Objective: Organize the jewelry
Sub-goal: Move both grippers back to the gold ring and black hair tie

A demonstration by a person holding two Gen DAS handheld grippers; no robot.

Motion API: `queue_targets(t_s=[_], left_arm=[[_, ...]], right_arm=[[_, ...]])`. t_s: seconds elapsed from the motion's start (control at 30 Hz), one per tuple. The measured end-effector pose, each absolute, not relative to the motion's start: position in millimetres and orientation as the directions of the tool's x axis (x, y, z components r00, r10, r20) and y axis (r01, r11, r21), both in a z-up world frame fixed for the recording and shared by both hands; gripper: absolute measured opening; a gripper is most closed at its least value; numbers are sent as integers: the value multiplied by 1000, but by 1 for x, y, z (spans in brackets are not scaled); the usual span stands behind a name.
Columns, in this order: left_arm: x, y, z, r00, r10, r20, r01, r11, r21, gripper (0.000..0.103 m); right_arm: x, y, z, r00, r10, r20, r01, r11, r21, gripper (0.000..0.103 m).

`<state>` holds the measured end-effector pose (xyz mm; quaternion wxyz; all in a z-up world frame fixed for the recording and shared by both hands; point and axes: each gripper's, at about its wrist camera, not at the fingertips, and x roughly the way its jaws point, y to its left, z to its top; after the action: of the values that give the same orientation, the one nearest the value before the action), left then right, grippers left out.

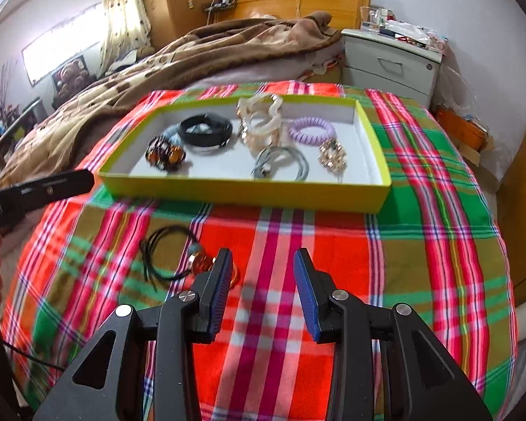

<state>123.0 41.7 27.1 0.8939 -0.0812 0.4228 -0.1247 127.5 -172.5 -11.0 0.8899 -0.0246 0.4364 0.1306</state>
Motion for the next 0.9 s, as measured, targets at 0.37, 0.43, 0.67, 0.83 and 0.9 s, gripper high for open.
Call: queue_targets(t_s=[0.37, 0.43, 0.67, 0.83, 0.9], left_arm=[[110, 44, 22, 600, -294, -744, 149, 955, -257, 50], [109, 45, 21, 599, -294, -745, 147, 955, -259, 50], [109, 44, 21, 595, -296, -748, 147, 954, -261, 50], [110, 42, 20, 591, -296, -751, 148, 954, -260, 50], [110, 42, 19, 590, -291, -753, 145, 956, -256, 50]], right_arm=[[130, -148, -23, 536, 233, -812, -340, 939, 46, 37], [130, -146, -24, 535, 228, -813, -347, 937, 34, 37], [132, -146, -25, 536, 232, -812, -349, 936, 37, 38], [132, -145, -25, 540, 225, -811, -342, 939, 32, 37], [131, -145, -25, 545, 218, -810, -338, 941, 26, 34]])
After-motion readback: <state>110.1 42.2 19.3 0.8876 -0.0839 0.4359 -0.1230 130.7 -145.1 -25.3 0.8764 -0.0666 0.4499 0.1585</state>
